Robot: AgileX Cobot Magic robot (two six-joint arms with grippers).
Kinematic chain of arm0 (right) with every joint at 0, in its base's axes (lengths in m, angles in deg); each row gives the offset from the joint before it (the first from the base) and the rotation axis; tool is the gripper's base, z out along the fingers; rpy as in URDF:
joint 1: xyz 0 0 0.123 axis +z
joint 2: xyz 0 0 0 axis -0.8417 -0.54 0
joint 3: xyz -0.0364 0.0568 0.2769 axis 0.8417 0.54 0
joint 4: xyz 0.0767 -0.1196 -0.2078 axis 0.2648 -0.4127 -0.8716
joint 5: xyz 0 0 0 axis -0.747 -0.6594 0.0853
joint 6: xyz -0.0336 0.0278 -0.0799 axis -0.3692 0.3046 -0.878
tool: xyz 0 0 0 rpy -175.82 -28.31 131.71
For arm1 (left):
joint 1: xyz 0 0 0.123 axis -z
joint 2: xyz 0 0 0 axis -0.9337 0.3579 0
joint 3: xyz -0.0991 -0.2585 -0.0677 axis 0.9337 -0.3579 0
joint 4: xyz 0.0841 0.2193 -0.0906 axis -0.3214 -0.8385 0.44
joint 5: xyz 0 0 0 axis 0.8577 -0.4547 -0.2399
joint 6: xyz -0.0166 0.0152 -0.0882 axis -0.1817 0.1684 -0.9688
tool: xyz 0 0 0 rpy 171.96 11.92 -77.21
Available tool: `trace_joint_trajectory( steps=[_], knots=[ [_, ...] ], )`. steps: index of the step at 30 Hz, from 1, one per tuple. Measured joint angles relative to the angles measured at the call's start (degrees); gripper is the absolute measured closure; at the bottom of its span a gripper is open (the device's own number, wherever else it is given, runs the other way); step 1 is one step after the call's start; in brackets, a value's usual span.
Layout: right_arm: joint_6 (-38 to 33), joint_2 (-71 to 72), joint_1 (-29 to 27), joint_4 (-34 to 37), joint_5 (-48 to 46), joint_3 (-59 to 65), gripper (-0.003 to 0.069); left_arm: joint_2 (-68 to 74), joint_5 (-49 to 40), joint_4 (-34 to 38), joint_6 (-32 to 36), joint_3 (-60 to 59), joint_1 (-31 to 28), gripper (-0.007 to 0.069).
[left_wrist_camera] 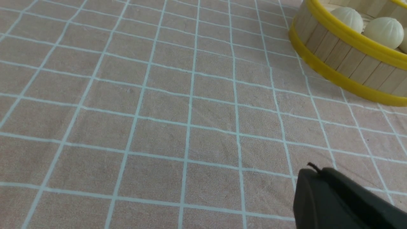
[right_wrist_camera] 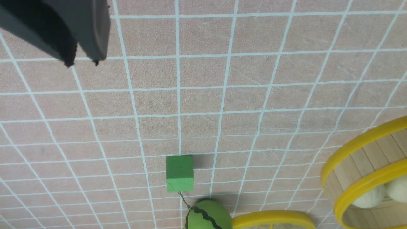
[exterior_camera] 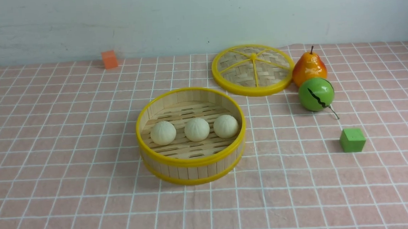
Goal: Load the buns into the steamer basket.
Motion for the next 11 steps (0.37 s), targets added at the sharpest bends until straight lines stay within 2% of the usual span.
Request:
trace_joint_trajectory(
  steps=[11],
  knots=[
    [0.0, 0.0, 0.0, 0.0, 0.0, 0.0, 0.0563, 0.0, -0.01, 0.0, 0.0, 0.0, 0.0, 0.0636]
  ],
)
